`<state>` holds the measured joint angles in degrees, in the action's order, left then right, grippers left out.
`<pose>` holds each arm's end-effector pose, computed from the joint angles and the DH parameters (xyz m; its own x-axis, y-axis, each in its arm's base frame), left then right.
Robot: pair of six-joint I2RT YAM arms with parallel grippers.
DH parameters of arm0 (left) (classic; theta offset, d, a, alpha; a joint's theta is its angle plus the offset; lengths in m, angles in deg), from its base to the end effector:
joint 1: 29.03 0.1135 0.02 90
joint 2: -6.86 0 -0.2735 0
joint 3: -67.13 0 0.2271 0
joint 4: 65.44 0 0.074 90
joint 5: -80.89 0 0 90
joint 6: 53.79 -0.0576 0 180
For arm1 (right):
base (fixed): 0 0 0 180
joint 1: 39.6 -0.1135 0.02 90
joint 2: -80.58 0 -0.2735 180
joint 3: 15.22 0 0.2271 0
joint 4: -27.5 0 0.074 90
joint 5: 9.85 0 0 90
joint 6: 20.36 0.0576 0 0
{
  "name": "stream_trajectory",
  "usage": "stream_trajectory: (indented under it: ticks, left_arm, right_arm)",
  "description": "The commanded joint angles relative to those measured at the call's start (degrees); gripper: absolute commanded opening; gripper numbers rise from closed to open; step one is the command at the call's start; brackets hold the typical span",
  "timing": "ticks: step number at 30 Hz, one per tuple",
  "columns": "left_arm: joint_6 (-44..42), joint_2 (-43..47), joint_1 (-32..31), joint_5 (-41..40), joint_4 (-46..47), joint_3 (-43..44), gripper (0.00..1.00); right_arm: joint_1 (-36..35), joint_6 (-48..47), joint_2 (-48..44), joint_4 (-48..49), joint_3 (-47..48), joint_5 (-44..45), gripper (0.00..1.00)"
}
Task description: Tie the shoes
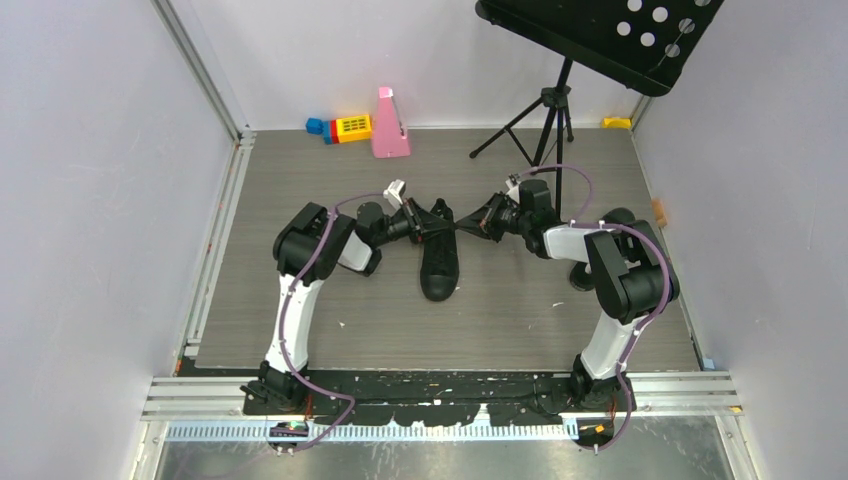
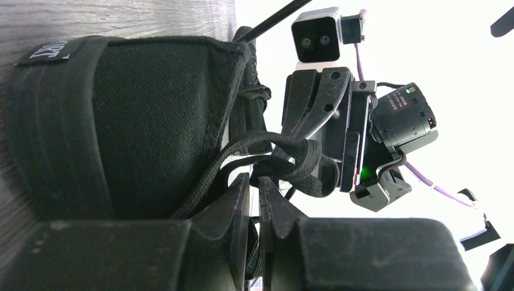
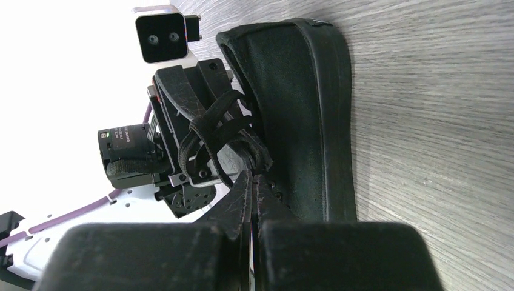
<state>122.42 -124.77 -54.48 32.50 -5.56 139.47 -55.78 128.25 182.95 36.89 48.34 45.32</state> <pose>0.3761 -0.2214 0.1239 -0.9183 -0.3892 -0.0729 0.0701 0.0213 -0.9973 0.3377 0.1322 0.1787 -0.8488 0.4833 -0.2142 0.0347 0.4553 0.8897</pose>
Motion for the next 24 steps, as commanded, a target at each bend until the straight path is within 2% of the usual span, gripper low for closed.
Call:
stream_trajectory:
  ticks: [1, 18, 24]
  left_arm:
    - [-2.3, 3.42, 0.98, 0.85, 1.52, -1.91, 0.14]
    - [-6.27, 14.01, 3.51, 3.92, -4.3, -10.07, 0.21]
    - [-8.68, 17.44, 4.61, 4.1, -7.64, -12.35, 0.27]
  right_arm:
    - [-0.38, -1.35, -1.72, 0.54, 2.41, -0.35, 0.0]
    - [-0.95, -2.51, -1.35, -0.46, 3.71, -0.33, 0.0]
    - [-0.95, -3.39, -1.49, -1.55, 4.28, -0.14, 0.0]
